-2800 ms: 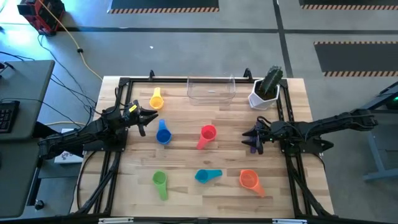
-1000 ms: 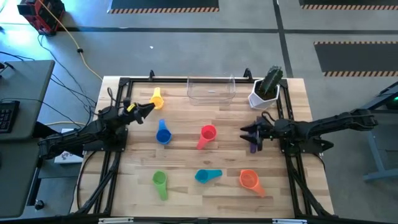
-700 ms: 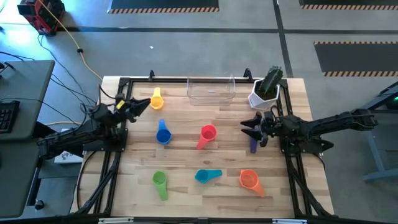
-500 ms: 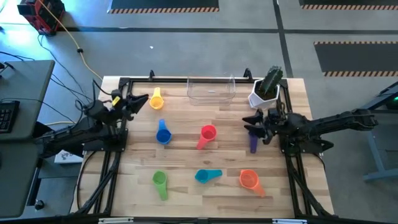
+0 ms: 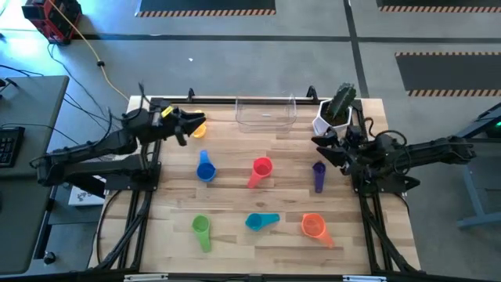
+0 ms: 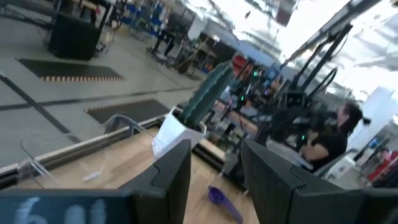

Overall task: Nest measuring cups in basket
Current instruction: Stack the red measuring cup on top of the orange measuring cup

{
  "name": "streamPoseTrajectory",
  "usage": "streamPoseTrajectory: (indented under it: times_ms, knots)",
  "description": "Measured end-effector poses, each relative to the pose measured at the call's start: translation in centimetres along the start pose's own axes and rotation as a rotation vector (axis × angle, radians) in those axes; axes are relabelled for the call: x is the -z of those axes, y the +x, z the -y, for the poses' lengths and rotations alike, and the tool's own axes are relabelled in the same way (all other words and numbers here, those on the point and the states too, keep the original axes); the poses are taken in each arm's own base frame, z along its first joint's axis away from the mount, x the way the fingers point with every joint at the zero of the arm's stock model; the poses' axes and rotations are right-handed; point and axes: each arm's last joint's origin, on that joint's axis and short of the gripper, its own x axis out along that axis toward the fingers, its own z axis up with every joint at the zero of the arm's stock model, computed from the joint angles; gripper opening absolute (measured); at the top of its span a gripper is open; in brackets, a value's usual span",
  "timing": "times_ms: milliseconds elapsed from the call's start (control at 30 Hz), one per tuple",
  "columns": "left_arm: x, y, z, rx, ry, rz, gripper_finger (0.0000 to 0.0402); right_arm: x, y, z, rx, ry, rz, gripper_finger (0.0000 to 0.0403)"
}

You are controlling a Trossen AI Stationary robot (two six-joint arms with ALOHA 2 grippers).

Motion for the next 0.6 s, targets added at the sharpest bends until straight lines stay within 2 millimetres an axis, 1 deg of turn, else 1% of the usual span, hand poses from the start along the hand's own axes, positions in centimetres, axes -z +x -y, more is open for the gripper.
streamPoseTrajectory:
  times_ms: [167, 233, 467, 600]
  knots:
    - [-0.8, 2.2, 0.5, -0.004, 0.016, -0.067, 0.0131, -1.6, 0.8, -1.0, -0.015, 0.002, 0.027, 0.0218]
    - [-1.1, 3.0, 0.8, 0.002, -0.007, -0.097, 0.0131, -1.9, 1.1, -1.2, -0.011, 0.001, 0.018, 0.0218]
    - [-0.8, 5.9, 2.6, 0.054, -0.046, -0.208, 0.0131, -2.1, 1.5, -1.3, 0.034, -0.006, -0.067, 0.0218]
    - [-0.3, 7.5, 3.5, 0.062, -0.074, -0.268, 0.0131, -2.0, 1.6, -1.2, 0.041, -0.001, -0.076, 0.0218]
